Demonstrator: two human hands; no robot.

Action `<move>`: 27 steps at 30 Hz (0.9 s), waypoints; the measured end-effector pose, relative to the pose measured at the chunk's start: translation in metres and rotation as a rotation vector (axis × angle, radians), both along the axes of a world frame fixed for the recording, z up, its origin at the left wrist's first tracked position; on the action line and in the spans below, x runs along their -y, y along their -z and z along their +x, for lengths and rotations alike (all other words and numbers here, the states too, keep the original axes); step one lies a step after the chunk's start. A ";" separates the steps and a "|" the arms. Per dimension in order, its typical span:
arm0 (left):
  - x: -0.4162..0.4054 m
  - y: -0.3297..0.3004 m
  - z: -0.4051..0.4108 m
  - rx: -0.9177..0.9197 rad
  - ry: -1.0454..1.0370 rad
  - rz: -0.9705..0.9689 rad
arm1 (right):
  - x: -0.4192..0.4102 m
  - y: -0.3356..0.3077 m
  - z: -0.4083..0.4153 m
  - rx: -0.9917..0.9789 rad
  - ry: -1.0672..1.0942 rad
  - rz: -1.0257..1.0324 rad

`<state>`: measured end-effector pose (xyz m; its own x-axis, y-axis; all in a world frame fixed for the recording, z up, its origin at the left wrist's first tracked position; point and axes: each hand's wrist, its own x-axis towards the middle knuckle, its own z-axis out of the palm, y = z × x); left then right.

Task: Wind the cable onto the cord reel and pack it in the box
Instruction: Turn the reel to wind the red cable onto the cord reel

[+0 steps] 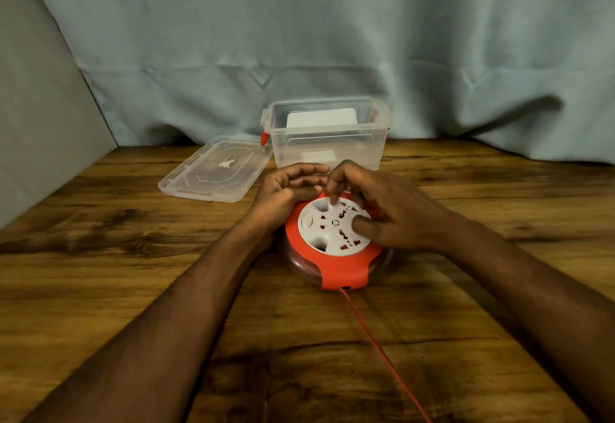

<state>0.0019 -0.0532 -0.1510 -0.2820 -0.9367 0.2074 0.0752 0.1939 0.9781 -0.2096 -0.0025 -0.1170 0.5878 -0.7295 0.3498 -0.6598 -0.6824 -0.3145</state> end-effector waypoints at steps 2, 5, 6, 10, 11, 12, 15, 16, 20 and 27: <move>0.000 0.000 0.000 0.000 0.011 -0.005 | 0.001 0.000 -0.003 -0.016 -0.014 0.058; 0.000 0.000 0.000 0.015 0.028 -0.008 | 0.003 -0.004 -0.006 0.004 -0.021 0.108; 0.000 0.000 0.001 0.021 0.029 -0.011 | 0.004 -0.006 -0.007 0.001 -0.024 0.110; -0.002 -0.001 0.002 0.051 0.052 -0.013 | 0.005 -0.011 -0.011 -0.025 -0.047 0.141; -0.002 -0.002 0.003 0.055 0.066 -0.010 | 0.005 -0.010 -0.012 -0.024 -0.062 0.166; -0.003 -0.003 0.003 0.055 0.083 -0.006 | 0.005 -0.009 -0.012 -0.024 -0.077 0.196; -0.004 -0.006 0.003 0.069 0.131 0.010 | 0.004 -0.010 -0.011 -0.032 -0.108 0.264; -0.004 -0.006 0.003 0.069 0.139 0.018 | 0.004 -0.011 -0.011 -0.028 -0.118 0.273; -0.001 -0.004 0.003 0.057 0.140 0.022 | 0.003 -0.011 -0.010 0.024 -0.139 0.299; 0.002 0.000 0.001 0.028 0.117 0.002 | -0.002 -0.009 -0.006 0.014 -0.020 0.195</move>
<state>0.0030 -0.0548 -0.1505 -0.3950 -0.8974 0.1965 0.0703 0.1837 0.9805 -0.2155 -0.0008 -0.1079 0.5987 -0.7727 0.2110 -0.6415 -0.6202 -0.4514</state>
